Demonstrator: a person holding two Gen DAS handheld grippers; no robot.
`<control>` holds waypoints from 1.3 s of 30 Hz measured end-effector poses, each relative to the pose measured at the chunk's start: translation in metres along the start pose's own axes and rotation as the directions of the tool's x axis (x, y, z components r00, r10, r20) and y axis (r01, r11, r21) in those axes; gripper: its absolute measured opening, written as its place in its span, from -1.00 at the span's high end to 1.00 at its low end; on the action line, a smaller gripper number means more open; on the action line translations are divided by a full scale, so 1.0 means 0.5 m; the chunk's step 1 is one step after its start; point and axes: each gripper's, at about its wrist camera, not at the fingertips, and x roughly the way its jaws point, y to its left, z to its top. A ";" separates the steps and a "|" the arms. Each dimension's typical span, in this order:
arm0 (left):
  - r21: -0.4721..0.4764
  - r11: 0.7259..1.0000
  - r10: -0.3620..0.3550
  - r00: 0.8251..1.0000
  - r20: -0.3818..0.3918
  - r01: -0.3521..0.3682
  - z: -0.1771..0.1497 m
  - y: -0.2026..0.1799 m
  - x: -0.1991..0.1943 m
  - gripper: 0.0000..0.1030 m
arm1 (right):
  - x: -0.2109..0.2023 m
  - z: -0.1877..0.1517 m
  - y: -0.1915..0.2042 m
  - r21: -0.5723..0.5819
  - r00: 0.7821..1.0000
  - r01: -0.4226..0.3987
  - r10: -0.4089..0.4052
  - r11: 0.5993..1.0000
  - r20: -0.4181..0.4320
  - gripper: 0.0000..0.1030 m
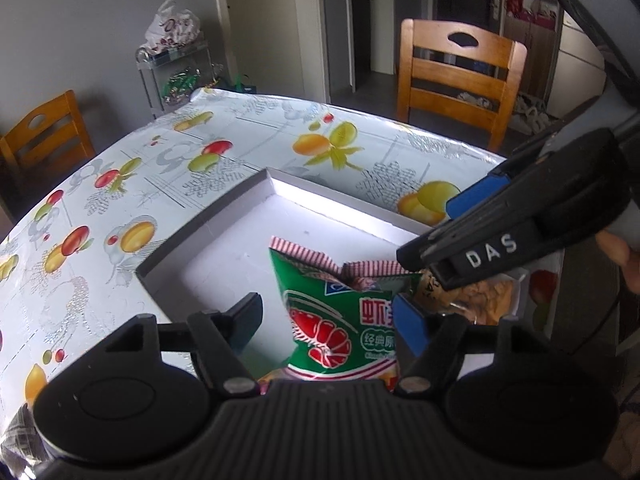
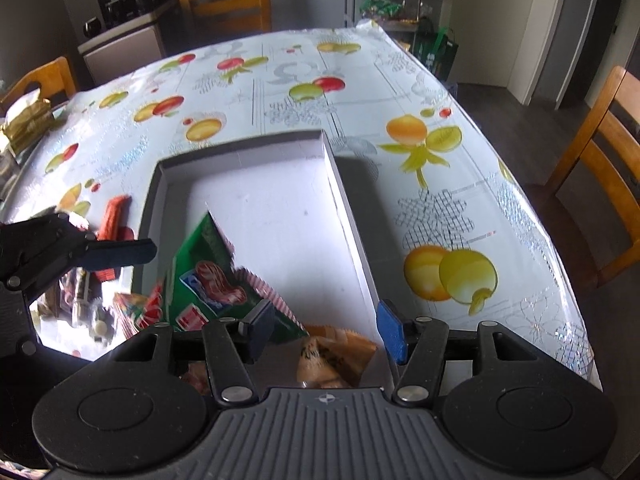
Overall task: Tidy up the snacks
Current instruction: 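Open the left gripper to drop the green bag into the white box, then move both grippers back over the remaining snacks on the table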
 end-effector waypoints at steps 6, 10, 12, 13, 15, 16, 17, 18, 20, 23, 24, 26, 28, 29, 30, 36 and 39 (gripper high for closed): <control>-0.064 0.998 0.021 1.000 0.020 -0.020 -0.016 0.033 -0.034 -0.40 | -0.021 0.026 0.027 -0.020 0.998 -0.009 0.011 1.000 0.056 -0.16; -0.085 0.996 0.041 0.998 0.046 -0.037 -0.029 0.052 -0.062 -0.40 | -0.032 0.041 0.058 -0.044 0.996 -0.032 0.035 0.999 0.076 -0.16; -0.102 0.993 0.059 0.997 0.050 -0.053 -0.037 0.064 -0.074 -0.40 | -0.034 0.044 0.076 -0.064 0.996 -0.042 0.047 0.997 0.081 -0.16; -0.110 0.992 0.068 0.996 0.049 -0.062 -0.041 0.070 -0.079 -0.40 | -0.034 0.046 0.084 -0.072 0.995 -0.048 0.054 0.996 0.082 -0.16; -0.126 0.989 0.090 0.995 0.045 -0.083 -0.050 0.084 -0.091 -0.40 | -0.035 0.048 0.103 -0.087 0.994 -0.060 0.068 0.994 0.084 -0.16; -0.134 0.986 0.103 0.994 0.043 -0.096 -0.056 0.092 -0.098 -0.40 | -0.034 0.050 0.113 -0.094 0.993 -0.068 0.076 0.993 0.085 -0.16; -0.142 0.984 0.114 0.993 0.040 -0.108 -0.061 0.098 -0.104 -0.40 | -0.034 0.052 0.122 -0.102 0.993 -0.075 0.084 0.992 0.087 -0.16; -0.151 0.981 0.126 0.991 0.036 -0.119 -0.067 0.106 -0.111 -0.40 | -0.034 0.053 0.133 -0.111 0.992 -0.082 0.092 0.990 0.089 -0.16; -0.172 0.974 0.152 0.988 0.027 -0.145 -0.081 0.123 -0.126 -0.40 | -0.034 0.056 0.157 -0.130 0.990 -0.098 0.110 0.987 0.092 -0.16; -0.205 0.961 0.187 0.982 0.004 -0.183 -0.104 0.148 -0.144 -0.40 | -0.033 0.060 0.191 -0.159 0.986 -0.123 0.139 0.980 0.092 -0.16; -0.217 0.956 0.199 0.980 -0.008 -0.196 -0.112 0.156 -0.149 -0.40 | -0.033 0.060 0.203 -0.168 0.985 -0.134 0.150 0.977 0.091 -0.16; -0.242 0.945 0.221 0.975 -0.030 -0.222 -0.131 0.174 -0.160 -0.40 | -0.030 0.060 0.225 -0.185 0.982 -0.151 0.169 0.971 0.085 -0.16; -0.267 0.932 0.240 0.970 -0.049 -0.244 -0.150 0.192 -0.170 -0.40 | -0.028 0.060 0.245 -0.201 0.980 -0.165 0.184 0.965 0.080 -0.16; -0.277 0.927 0.246 0.967 -0.057 -0.253 -0.158 0.200 -0.175 -0.40 | -0.027 0.060 0.255 -0.209 0.978 -0.174 0.193 0.962 0.076 -0.16; -0.289 0.920 0.255 0.965 -0.066 -0.263 -0.167 0.208 -0.179 -0.40 | -0.025 0.060 0.265 -0.216 0.977 -0.181 0.200 0.959 0.072 -0.16; -0.318 0.904 0.269 0.958 -0.097 -0.286 -0.210 0.248 -0.199 -0.40 | -0.013 0.057 0.312 -0.248 0.971 -0.214 0.233 0.945 0.051 -0.16; -0.328 0.897 0.276 0.955 -0.109 -0.296 -0.225 0.266 -0.203 -0.40 | -0.004 0.054 0.331 -0.258 0.970 -0.225 0.242 0.940 0.037 -0.16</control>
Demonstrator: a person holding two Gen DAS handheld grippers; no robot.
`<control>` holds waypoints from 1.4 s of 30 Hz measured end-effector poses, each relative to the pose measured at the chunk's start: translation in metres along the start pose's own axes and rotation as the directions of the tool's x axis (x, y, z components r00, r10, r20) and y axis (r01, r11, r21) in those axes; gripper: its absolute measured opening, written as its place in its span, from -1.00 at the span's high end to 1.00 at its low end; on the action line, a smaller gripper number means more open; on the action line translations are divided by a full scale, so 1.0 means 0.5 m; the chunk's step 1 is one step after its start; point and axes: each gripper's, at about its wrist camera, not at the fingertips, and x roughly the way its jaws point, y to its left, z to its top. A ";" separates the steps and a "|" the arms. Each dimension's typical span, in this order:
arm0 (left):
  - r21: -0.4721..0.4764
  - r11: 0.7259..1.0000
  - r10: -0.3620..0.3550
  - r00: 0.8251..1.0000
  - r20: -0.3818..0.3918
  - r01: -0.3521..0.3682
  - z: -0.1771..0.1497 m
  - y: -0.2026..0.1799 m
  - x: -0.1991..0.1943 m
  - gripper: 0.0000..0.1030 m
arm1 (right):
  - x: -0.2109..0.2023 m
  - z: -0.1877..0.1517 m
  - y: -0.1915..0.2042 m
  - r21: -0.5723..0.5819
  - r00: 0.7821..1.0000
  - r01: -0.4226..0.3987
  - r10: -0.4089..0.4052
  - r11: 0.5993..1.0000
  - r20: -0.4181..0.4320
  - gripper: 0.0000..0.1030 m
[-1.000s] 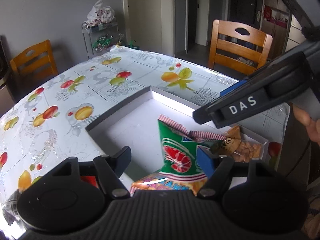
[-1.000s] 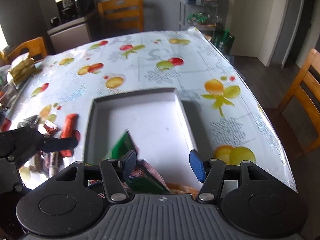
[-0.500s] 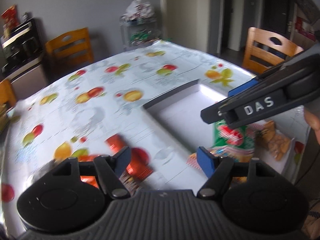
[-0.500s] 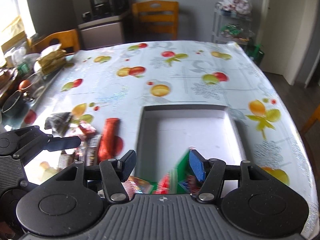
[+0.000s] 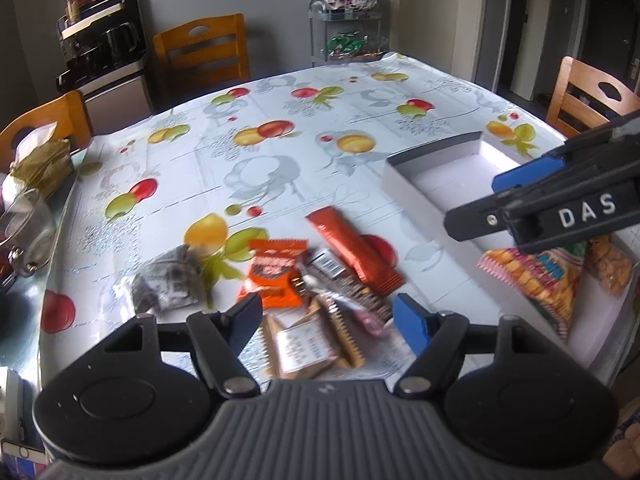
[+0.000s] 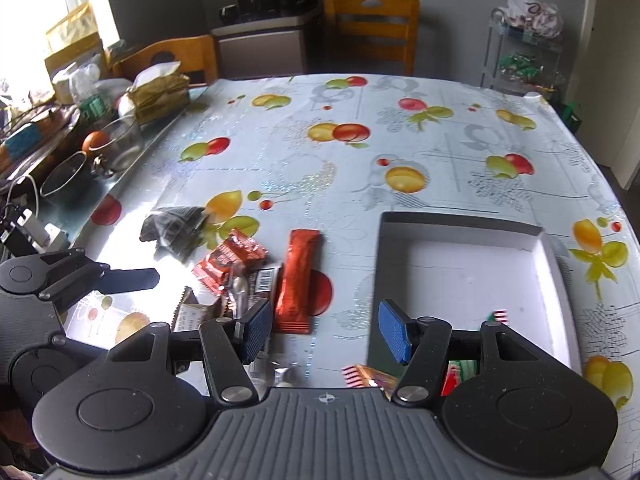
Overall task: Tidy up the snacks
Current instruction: 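Move both grippers back over the remaining snacks on the table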
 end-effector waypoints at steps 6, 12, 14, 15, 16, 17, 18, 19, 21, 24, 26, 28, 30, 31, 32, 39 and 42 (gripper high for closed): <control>-0.022 0.999 0.022 0.999 -0.039 -0.022 -0.011 0.030 0.018 -0.40 | 0.029 -0.009 0.024 -0.010 0.999 -0.016 0.016 1.000 -0.037 -0.12; -0.046 0.998 0.029 0.997 -0.073 -0.032 -0.018 0.048 0.041 -0.40 | 0.054 -0.019 0.035 -0.011 0.997 -0.019 0.018 1.000 -0.072 -0.09; -0.062 0.998 0.025 0.996 -0.089 -0.030 -0.018 0.053 0.054 -0.40 | 0.058 -0.018 0.035 -0.011 0.997 -0.017 0.016 1.000 -0.077 -0.09; -0.071 0.997 0.018 0.995 -0.094 -0.025 -0.018 0.056 0.060 -0.40 | 0.059 -0.017 0.035 -0.011 0.997 -0.016 0.015 1.000 -0.080 -0.09; -0.078 0.997 0.012 0.995 -0.099 -0.020 -0.018 0.057 0.066 -0.40 | 0.061 -0.017 0.035 -0.012 0.996 -0.014 0.013 1.000 -0.083 -0.09; -0.082 0.997 0.006 0.995 -0.102 -0.014 -0.018 0.058 0.072 -0.40 | 0.062 -0.017 0.035 -0.013 0.996 -0.013 0.012 1.000 -0.087 -0.09; -0.084 0.996 -0.003 0.994 -0.105 -0.006 -0.018 0.058 0.079 -0.40 | 0.064 -0.016 0.035 -0.012 0.996 -0.011 0.009 1.000 -0.092 -0.09; -0.086 0.996 -0.010 0.994 -0.107 0.001 -0.017 0.058 0.084 -0.40 | 0.066 -0.016 0.034 -0.012 0.995 -0.008 0.007 1.000 -0.096 -0.09; -0.090 0.996 -0.022 0.993 -0.114 0.012 -0.016 0.058 0.096 -0.40 | 0.069 -0.015 0.033 -0.011 0.995 -0.005 0.004 1.000 -0.100 -0.09; -0.108 0.994 -0.039 0.990 -0.138 0.024 -0.019 0.062 0.115 -0.40 | 0.076 -0.013 0.032 -0.012 0.994 -0.004 0.003 1.000 -0.111 -0.09; -0.120 0.992 -0.045 0.988 -0.150 0.027 -0.022 0.065 0.125 -0.40 | 0.080 -0.013 0.033 -0.015 0.993 -0.004 0.003 1.000 -0.117 -0.09; -0.126 0.991 -0.054 0.986 -0.159 0.035 -0.025 0.066 0.133 -0.40 | 0.085 -0.012 0.033 -0.016 0.992 -0.004 0.002 1.000 -0.123 -0.09; -0.120 0.992 -0.059 0.984 -0.166 0.040 -0.027 0.065 0.138 -0.40 | 0.091 -0.011 0.033 -0.014 0.992 -0.005 0.003 1.000 -0.130 -0.09; -0.111 0.993 -0.062 0.983 -0.171 0.043 -0.028 0.064 0.141 -0.40 | 0.094 -0.011 0.034 -0.014 0.991 -0.005 0.003 1.000 -0.134 -0.09; -0.103 0.994 -0.064 0.982 -0.175 0.046 -0.029 0.062 0.143 -0.40 | 0.096 -0.011 0.035 -0.015 0.991 -0.006 0.004 1.000 -0.137 -0.09; -0.082 0.995 -0.077 0.984 -0.164 0.064 -0.032 0.062 0.141 -0.15 | 0.116 -0.012 0.042 -0.026 0.987 -0.018 0.014 0.999 -0.161 -0.09; -0.081 0.994 -0.081 0.984 -0.160 0.069 -0.033 0.064 0.139 0.00 | 0.125 -0.014 0.046 -0.031 0.985 -0.027 0.021 0.999 -0.173 -0.09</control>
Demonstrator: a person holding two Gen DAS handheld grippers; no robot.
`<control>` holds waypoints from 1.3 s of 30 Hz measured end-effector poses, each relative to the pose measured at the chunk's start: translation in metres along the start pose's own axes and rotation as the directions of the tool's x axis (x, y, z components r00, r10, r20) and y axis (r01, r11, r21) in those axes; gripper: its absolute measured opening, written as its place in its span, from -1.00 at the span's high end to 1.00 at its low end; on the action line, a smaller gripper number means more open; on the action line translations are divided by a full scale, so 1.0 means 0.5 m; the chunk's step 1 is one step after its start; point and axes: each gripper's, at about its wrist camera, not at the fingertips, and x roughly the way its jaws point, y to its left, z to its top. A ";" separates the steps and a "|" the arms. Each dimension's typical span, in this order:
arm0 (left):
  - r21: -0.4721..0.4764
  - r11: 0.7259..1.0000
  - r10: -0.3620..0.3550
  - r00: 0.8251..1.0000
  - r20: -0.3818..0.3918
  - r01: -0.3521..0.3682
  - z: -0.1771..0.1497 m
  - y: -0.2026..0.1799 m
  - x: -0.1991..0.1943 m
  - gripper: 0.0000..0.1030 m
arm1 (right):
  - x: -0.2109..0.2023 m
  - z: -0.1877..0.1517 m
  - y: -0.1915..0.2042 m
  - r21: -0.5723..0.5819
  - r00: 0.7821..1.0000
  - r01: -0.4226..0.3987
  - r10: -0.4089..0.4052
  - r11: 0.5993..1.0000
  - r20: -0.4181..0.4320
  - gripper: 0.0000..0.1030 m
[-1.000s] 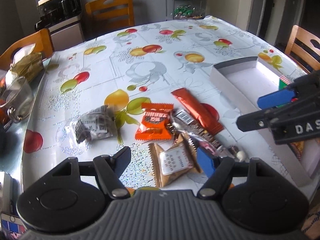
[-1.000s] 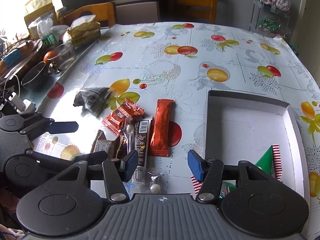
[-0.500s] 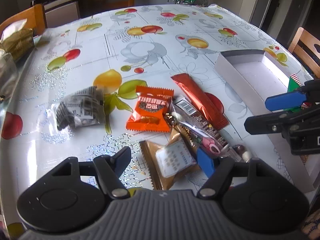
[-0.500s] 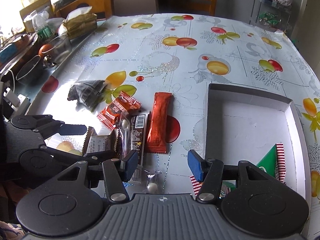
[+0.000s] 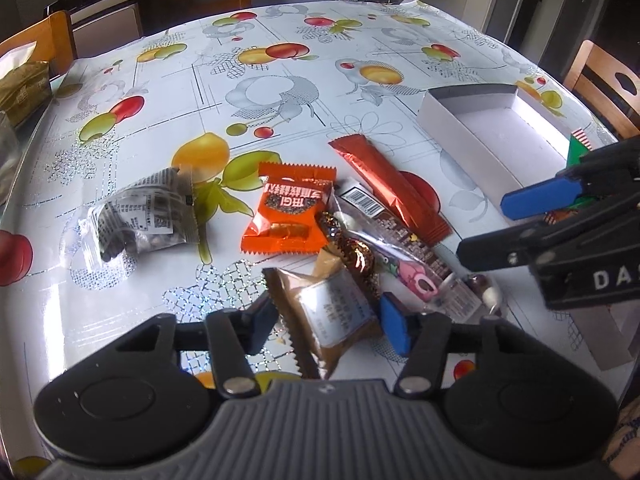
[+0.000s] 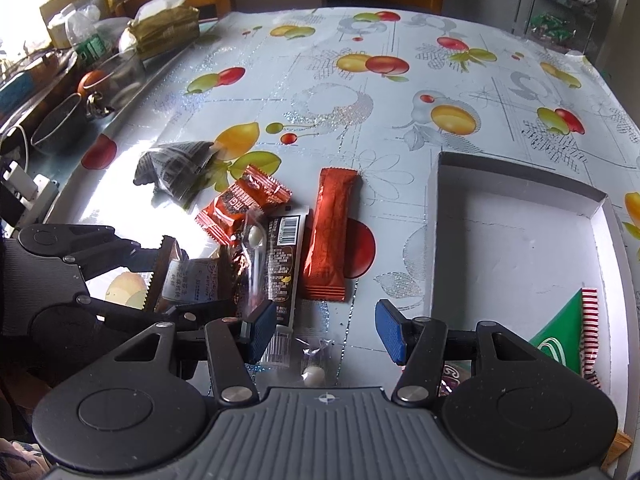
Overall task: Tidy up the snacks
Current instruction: 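Move both grippers back over the remaining snacks on the table, then grasp the brown serrated snack packet with the left gripper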
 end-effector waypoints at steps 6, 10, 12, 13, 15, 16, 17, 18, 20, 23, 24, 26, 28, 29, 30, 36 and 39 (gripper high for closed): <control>0.002 1.000 0.005 1.000 -0.001 -0.005 -0.009 0.006 -0.009 0.05 | 0.022 0.000 0.008 -0.002 1.000 -0.020 0.020 1.000 -0.023 -0.09; -0.011 1.000 0.015 1.000 -0.004 -0.015 -0.017 0.016 -0.016 0.05 | 0.039 0.001 0.016 -0.009 0.999 -0.027 0.026 1.000 -0.039 -0.09; -0.015 1.000 0.019 1.000 -0.005 -0.019 -0.022 0.020 -0.020 0.05 | 0.045 0.001 0.020 -0.011 0.999 -0.028 0.028 1.000 -0.046 -0.09; -0.017 1.000 0.021 1.000 -0.006 -0.022 -0.024 0.022 -0.021 0.05 | 0.047 0.002 0.022 -0.013 0.998 -0.031 0.030 0.999 -0.047 -0.06; -0.019 0.999 0.027 1.000 -0.007 -0.027 -0.027 0.026 -0.024 0.05 | 0.052 0.003 0.026 -0.018 0.998 -0.035 0.034 0.999 -0.050 -0.03; -0.021 0.999 0.029 1.000 -0.008 -0.029 -0.029 0.028 -0.026 0.05 | 0.055 0.004 0.028 -0.019 0.998 -0.037 0.036 0.999 -0.052 0.00; -0.021 0.999 0.030 0.999 -0.009 -0.031 -0.030 0.029 -0.027 0.05 | 0.059 0.004 0.031 -0.021 0.998 -0.040 0.038 0.999 -0.056 0.03; -0.022 0.999 0.032 0.999 -0.009 -0.032 -0.032 0.031 -0.028 0.05 | 0.063 0.005 0.032 -0.023 0.997 -0.043 0.042 0.999 -0.061 0.09; -0.023 0.999 0.035 0.999 -0.010 -0.036 -0.035 0.033 -0.031 0.05 | 0.070 0.006 0.036 -0.025 0.997 -0.050 0.048 0.998 -0.068 0.15; -0.026 0.999 0.038 0.999 -0.012 -0.039 -0.038 0.037 -0.034 0.05 | 0.074 0.009 0.038 -0.019 0.996 -0.059 0.058 0.998 -0.062 0.20; -0.026 0.999 0.040 0.999 -0.013 -0.040 -0.039 0.037 -0.035 0.05 | 0.075 0.011 0.038 -0.018 0.996 -0.063 0.061 0.998 -0.060 0.20; -0.025 0.999 0.041 0.999 -0.013 -0.041 -0.039 0.037 -0.036 0.05 | 0.077 0.015 0.040 -0.019 0.997 -0.063 0.061 0.998 -0.055 0.21; -0.027 0.999 0.040 0.999 -0.013 -0.041 -0.040 0.038 -0.037 0.05 | 0.079 0.017 0.044 -0.029 0.997 -0.060 0.059 0.998 -0.054 0.25; -0.028 0.999 0.041 0.999 -0.012 -0.041 -0.041 0.038 -0.038 0.05 | 0.079 0.017 0.048 -0.043 0.997 -0.056 0.053 0.998 -0.052 0.26; -0.029 0.999 0.041 0.999 -0.012 -0.042 -0.041 0.038 -0.039 0.05 | 0.079 0.015 0.054 -0.062 0.998 -0.048 0.045 0.997 -0.049 0.26; -0.040 0.998 0.041 0.999 -0.011 -0.042 -0.044 0.041 -0.042 0.05 | 0.079 0.002 0.082 -0.163 0.999 -0.013 0.008 0.987 -0.033 0.30; -0.036 0.999 0.038 0.999 -0.010 -0.039 -0.046 0.038 -0.042 0.05 | 0.079 0.001 0.080 -0.166 1.000 -0.007 0.003 0.986 -0.025 0.36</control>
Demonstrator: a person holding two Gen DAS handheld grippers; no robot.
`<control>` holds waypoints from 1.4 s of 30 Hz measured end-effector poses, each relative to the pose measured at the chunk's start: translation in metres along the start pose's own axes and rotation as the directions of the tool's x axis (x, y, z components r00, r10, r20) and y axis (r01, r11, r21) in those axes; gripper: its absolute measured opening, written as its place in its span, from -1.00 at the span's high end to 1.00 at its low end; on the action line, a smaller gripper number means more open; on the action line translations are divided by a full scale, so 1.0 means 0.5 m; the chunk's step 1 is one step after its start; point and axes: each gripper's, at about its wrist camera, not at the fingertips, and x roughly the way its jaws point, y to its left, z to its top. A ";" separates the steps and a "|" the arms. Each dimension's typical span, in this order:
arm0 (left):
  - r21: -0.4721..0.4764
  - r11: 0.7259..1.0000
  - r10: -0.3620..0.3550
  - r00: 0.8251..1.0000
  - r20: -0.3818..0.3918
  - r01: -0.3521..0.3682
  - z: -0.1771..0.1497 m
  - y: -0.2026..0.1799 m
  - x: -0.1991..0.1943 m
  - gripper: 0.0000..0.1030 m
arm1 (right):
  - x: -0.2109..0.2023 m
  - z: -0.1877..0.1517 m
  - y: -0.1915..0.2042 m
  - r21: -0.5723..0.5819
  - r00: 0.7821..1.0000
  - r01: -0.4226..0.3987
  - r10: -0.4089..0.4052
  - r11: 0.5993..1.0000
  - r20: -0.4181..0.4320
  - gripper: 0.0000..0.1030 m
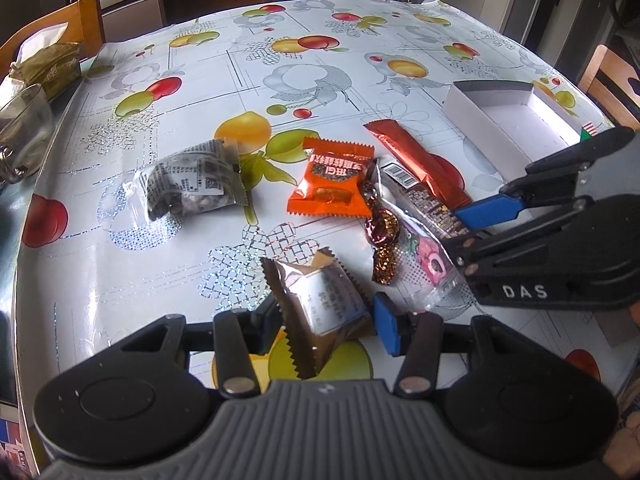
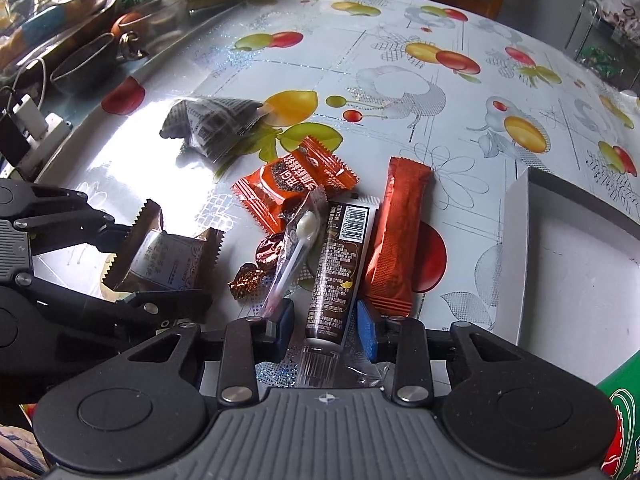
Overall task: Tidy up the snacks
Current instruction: 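Grasp the brown serrated snack packet with the left gripper, then grasp the brown chocolate tube with the right gripper while the left lifts the packet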
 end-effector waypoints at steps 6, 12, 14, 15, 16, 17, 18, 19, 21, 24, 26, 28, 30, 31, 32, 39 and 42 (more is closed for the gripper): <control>-0.001 1.000 0.000 1.000 0.007 0.000 -0.002 -0.003 -0.004 0.06 | -0.004 -0.003 -0.008 0.016 1.000 0.005 -0.005 1.000 0.009 0.51; -0.002 1.000 0.001 1.000 0.013 -0.001 -0.006 -0.006 -0.012 0.08 | -0.016 -0.007 -0.014 0.043 1.000 -0.007 0.007 0.999 0.022 0.53; 0.002 1.000 -0.001 1.000 0.016 0.001 -0.006 -0.009 -0.014 0.10 | -0.020 -0.008 -0.016 0.053 1.000 -0.015 0.014 0.998 0.027 0.53; 0.004 1.000 -0.002 1.000 0.017 0.002 -0.006 -0.011 -0.015 0.12 | -0.023 -0.009 -0.017 0.059 0.999 -0.020 0.018 0.998 0.029 0.53; 0.006 1.000 -0.005 1.000 0.020 0.005 -0.006 -0.013 -0.017 0.13 | -0.025 -0.010 -0.018 0.062 0.999 -0.022 0.020 0.998 0.031 0.53; 0.007 1.000 -0.007 1.000 0.024 0.007 -0.006 -0.015 -0.018 0.19 | -0.027 -0.011 -0.020 0.066 0.999 -0.024 0.022 0.998 0.033 0.53; 0.007 1.000 -0.010 1.000 0.029 0.009 -0.006 -0.016 -0.021 0.25 | -0.030 -0.013 -0.021 0.071 0.999 -0.027 0.025 0.997 0.035 0.53; 0.005 1.000 -0.015 0.999 0.037 0.015 -0.006 -0.016 -0.025 0.28 | -0.032 -0.014 -0.024 0.078 0.999 -0.029 0.026 0.997 0.038 0.53; -0.005 1.000 -0.025 0.999 0.045 0.025 -0.004 -0.014 -0.031 0.36 | -0.037 -0.015 -0.029 0.090 0.999 -0.033 0.029 0.995 0.041 0.53; -0.015 0.999 -0.043 0.998 0.045 0.043 -0.004 -0.015 -0.034 0.39 | -0.040 -0.016 -0.037 0.114 0.998 -0.044 0.039 0.993 0.040 0.53; -0.007 0.999 -0.046 0.998 0.044 0.046 -0.005 -0.020 -0.036 0.40 | -0.043 -0.017 -0.038 0.117 0.998 -0.046 0.042 0.992 0.041 0.53; 0.007 0.999 -0.046 0.998 0.049 0.046 -0.005 -0.025 -0.039 0.40 | -0.046 -0.018 -0.039 0.119 0.998 -0.050 0.045 0.992 0.046 0.54; 0.022 0.999 -0.039 0.998 0.056 0.038 -0.005 -0.031 -0.044 0.41 | -0.049 -0.019 -0.039 0.122 0.998 -0.054 0.048 0.991 0.052 0.54; 0.029 0.999 -0.035 0.998 0.060 0.034 -0.004 -0.033 -0.046 0.41 | -0.051 -0.019 -0.040 0.124 0.997 -0.056 0.050 0.991 0.054 0.54; 0.032 0.999 -0.032 0.997 0.065 0.030 -0.003 -0.034 -0.048 0.41 | -0.053 -0.018 -0.040 0.126 0.997 -0.058 0.051 0.990 0.057 0.54; 0.035 0.999 -0.012 0.997 0.076 0.009 0.002 -0.041 -0.055 0.41 | -0.064 -0.020 -0.047 0.133 0.995 -0.074 0.065 0.988 0.075 0.54; 0.032 0.999 -0.009 0.997 0.077 0.006 0.003 -0.043 -0.056 0.41 | -0.072 -0.022 -0.049 0.137 0.994 -0.079 0.068 0.987 0.086 0.54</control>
